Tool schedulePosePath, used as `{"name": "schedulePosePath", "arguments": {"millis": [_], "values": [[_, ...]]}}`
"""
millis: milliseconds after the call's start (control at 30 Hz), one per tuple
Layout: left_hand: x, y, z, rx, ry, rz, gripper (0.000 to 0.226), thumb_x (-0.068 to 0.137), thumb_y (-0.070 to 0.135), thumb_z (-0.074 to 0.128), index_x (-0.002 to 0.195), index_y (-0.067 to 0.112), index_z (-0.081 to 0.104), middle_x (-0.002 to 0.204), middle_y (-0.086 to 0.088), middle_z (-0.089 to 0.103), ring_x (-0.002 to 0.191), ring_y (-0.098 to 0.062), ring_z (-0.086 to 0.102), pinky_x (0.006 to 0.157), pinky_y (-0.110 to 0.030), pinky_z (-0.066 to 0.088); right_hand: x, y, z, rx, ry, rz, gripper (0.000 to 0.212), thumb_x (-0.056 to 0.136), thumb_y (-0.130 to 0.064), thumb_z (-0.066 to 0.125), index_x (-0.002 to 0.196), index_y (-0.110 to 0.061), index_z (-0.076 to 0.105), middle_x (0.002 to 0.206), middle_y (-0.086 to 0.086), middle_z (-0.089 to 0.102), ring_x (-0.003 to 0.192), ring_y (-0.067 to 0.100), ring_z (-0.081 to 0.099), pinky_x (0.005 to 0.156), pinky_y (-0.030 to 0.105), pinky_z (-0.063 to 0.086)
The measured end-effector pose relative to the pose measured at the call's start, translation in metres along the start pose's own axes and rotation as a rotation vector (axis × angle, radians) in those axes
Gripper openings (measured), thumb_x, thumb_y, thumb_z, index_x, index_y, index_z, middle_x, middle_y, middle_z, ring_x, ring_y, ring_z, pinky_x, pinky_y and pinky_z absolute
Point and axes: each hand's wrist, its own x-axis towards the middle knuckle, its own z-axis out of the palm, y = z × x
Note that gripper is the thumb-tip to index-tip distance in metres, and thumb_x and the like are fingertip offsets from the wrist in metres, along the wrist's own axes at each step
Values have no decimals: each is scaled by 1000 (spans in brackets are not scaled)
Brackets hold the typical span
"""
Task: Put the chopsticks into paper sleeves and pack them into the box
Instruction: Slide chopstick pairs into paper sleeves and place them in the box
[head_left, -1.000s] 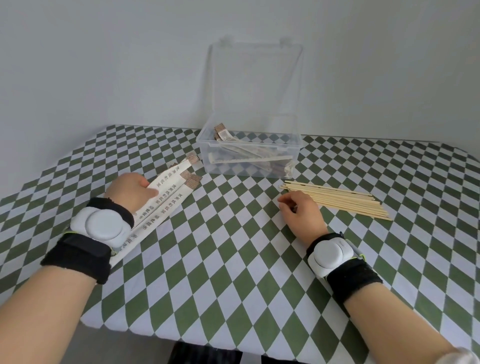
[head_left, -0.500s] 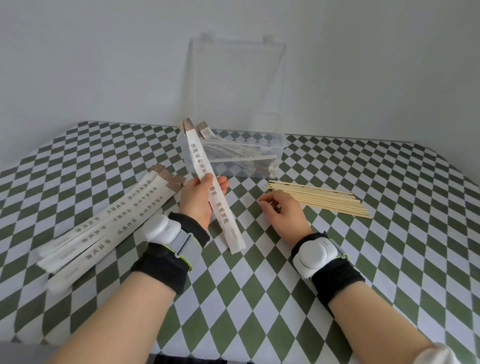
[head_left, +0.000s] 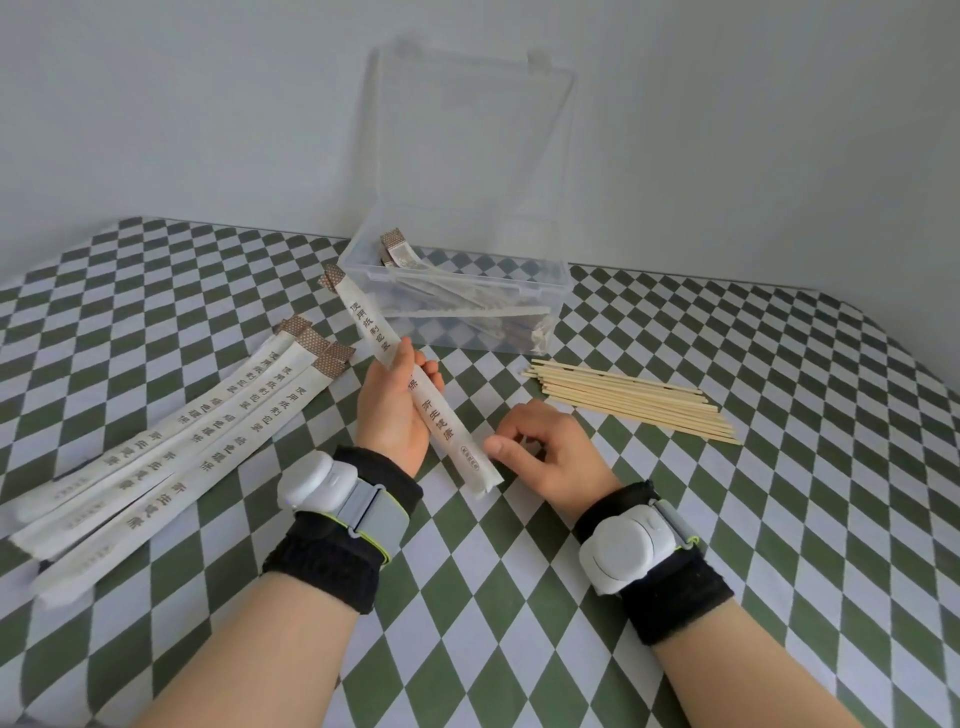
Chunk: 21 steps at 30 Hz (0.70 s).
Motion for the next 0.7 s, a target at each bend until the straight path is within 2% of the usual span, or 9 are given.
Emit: {"name": "schedulePosePath", "arguments": {"millis": [100, 200, 300, 367, 433, 567, 700], "values": [[1, 0, 1, 7, -19, 24, 10, 96, 20, 50, 87, 15, 49, 71, 4, 49, 64, -6, 55, 66, -20, 50, 0, -2, 0, 3, -48, -31, 48, 75, -63, 52, 76, -18, 67, 78, -2, 63, 74, 13, 54, 63, 27, 46], [3, -2, 0, 23, -60, 19, 3, 97, 18, 46, 99, 16, 49, 78, 2, 53, 75, -10, 56, 75, -24, 47, 1, 0, 1, -92, -36, -26, 25, 80, -42, 64, 79, -16, 66, 80, -5, 62, 75, 8, 52, 64, 27, 47], [3, -6, 2, 136, -122, -88, 14, 96, 22, 48, 107, 14, 50, 90, -1, 57, 89, -12, 57, 83, -28, 47, 2, 3, 1, -221, 200, -65, 14, 80, -30, 66, 75, -18, 63, 72, -12, 52, 69, 3, 43, 62, 19, 39], [1, -9, 3, 192, -160, -165, 11, 95, 21, 49, 101, 12, 55, 94, -4, 60, 93, -15, 58, 87, -30, 49, 2, 4, 0, -307, 329, -98, 13, 78, -27, 67, 73, -17, 62, 71, -11, 52, 69, 3, 40, 60, 15, 35], [1, -11, 3, 199, -195, -182, 10, 95, 17, 51, 98, 10, 57, 96, -8, 62, 95, -19, 61, 90, -32, 50, 3, 5, 0, -411, 384, -132, 12, 74, -21, 72, 73, -17, 61, 72, -7, 56, 72, 6, 44, 59, 15, 35], [1, -10, 1, 154, -267, -184, 23, 96, 13, 46, 116, 5, 53, 103, -11, 63, 102, -23, 61, 90, -33, 53, 5, 5, 0, -462, 350, -118, 13, 72, -20, 75, 74, -18, 62, 82, -4, 60, 79, 16, 53, 61, 27, 46], [-1, -8, 3, 83, -262, -190, 26, 98, 12, 41, 120, 5, 53, 101, -10, 65, 96, -19, 66, 83, -30, 56, 3, 4, 0, -263, 242, 1, 16, 75, -29, 73, 79, -18, 62, 94, -4, 57, 90, 12, 50, 73, 24, 44]]}}
